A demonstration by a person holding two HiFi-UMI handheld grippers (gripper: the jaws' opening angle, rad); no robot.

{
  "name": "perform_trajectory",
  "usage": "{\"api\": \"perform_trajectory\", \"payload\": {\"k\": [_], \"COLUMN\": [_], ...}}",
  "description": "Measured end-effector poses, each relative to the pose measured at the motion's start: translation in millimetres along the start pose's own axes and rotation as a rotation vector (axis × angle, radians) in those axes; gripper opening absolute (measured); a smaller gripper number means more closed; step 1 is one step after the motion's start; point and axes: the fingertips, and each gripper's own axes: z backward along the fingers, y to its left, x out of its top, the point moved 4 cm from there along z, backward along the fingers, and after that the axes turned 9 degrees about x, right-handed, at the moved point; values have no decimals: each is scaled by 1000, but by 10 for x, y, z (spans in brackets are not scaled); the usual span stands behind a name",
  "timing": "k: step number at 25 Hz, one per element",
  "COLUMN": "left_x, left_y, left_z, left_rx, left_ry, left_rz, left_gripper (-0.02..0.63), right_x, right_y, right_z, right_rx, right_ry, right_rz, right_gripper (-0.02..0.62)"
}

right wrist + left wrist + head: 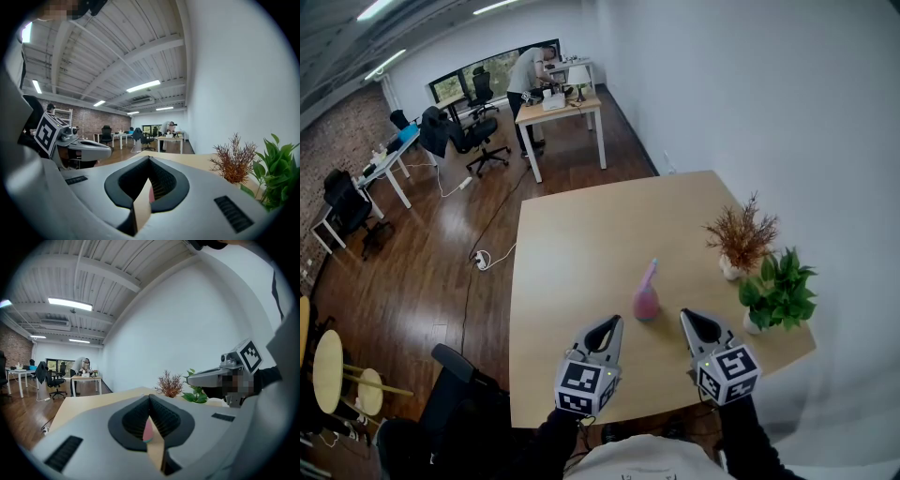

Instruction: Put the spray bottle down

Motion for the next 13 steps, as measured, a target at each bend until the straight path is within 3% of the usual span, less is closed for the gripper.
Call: {"api": "perform_trajectory", "payload": {"k": [13], "left_x": [-22], "left_y": [-18], "left_z": [-35], "left_rx": [-3], "left_ry": [12], "left_rz": [-7], "left_gripper": [-9], "right_x": [-21], "right_y": [-33], "right_z": [-12], "right_rx": [5], "right_ry": [9], "right_rz": [4], "right_gripper": [-23]}}
